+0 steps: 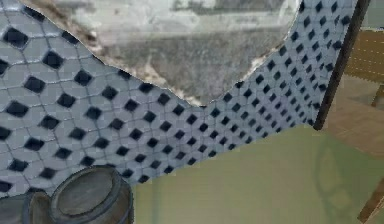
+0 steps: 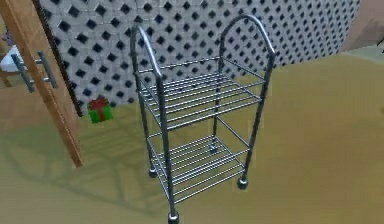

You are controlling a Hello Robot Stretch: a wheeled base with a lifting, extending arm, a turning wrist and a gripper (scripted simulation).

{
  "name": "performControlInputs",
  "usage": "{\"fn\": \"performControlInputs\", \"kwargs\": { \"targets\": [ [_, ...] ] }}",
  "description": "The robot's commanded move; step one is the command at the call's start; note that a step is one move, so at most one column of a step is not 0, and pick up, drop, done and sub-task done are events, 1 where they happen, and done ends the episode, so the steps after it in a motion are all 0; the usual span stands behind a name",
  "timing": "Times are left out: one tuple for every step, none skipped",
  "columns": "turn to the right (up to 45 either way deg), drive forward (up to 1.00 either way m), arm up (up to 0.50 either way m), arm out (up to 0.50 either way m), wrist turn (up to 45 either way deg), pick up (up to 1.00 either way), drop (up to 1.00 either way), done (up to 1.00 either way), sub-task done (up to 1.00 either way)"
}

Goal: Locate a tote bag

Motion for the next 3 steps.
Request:
{"fn": "performControlInputs", "kwargs": {
  "targets": [
    [0.0, 0.15, 0.0, 0.0, 0.0, 0.0, 0.0, 0.0, 0.0],
    [45.0, 0.0, 0.0, 0.0, 0.0, 0.0, 0.0, 0.0, 0.0],
    [9.0, 0.0, 0.0, 0.0, 0.0, 0.0, 0.0, 0.0, 0.0]
  ]
}}
